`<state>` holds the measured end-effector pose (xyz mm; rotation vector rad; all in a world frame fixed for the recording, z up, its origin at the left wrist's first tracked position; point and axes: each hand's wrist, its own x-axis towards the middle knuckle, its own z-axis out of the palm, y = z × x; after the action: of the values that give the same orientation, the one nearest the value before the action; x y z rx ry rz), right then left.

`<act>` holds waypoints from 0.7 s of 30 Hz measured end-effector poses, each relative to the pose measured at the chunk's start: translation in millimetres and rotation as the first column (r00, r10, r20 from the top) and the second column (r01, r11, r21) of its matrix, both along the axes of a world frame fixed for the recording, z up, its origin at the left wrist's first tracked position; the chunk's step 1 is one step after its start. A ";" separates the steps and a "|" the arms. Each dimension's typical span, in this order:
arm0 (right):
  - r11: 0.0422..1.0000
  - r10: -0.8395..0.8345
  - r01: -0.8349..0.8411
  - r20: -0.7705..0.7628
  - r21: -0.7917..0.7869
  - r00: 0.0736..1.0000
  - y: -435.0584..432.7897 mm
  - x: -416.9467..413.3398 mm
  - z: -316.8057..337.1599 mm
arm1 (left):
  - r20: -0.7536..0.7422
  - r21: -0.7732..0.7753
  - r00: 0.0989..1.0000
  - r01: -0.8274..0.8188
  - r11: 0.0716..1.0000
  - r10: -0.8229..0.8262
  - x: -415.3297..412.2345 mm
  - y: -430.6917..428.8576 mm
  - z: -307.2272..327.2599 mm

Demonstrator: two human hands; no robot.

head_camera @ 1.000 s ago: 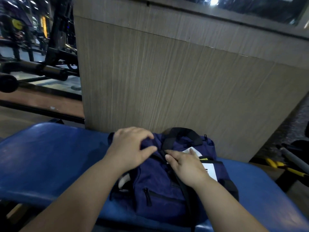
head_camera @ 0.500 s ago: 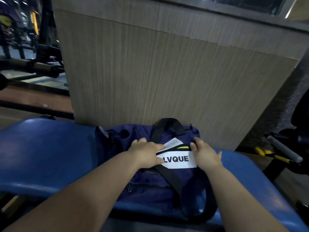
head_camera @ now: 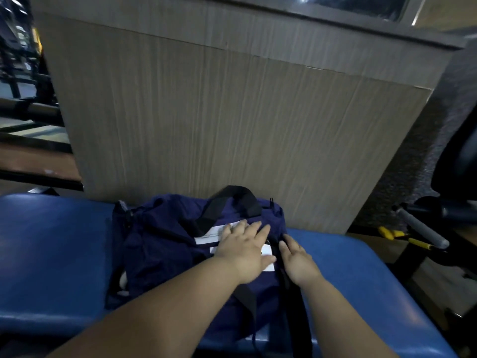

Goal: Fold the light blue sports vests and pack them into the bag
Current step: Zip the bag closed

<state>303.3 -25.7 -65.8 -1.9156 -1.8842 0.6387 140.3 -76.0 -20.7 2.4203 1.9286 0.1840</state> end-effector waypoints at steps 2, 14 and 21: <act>0.999 -0.004 0.006 -0.058 0.031 0.998 3.0 5.7 -2.8 | 0.019 0.030 1.000 0.011 0.999 -0.011 -4.2 3.6 -2.2; 0.994 -0.050 0.057 -0.077 0.091 0.996 9.5 30.3 -6.6 | 0.084 0.146 0.994 0.053 0.988 -0.066 -12.7 5.3 -6.9; 0.939 -0.190 0.329 -0.639 0.104 0.745 27.7 58.3 -16.1 | 0.115 0.164 0.991 0.046 0.985 -0.065 -12.9 -2.7 -9.2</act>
<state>361.7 2.0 -81.9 -1.5271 -1.1824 0.8166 127.4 -78.6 -29.9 2.4928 1.8596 0.4890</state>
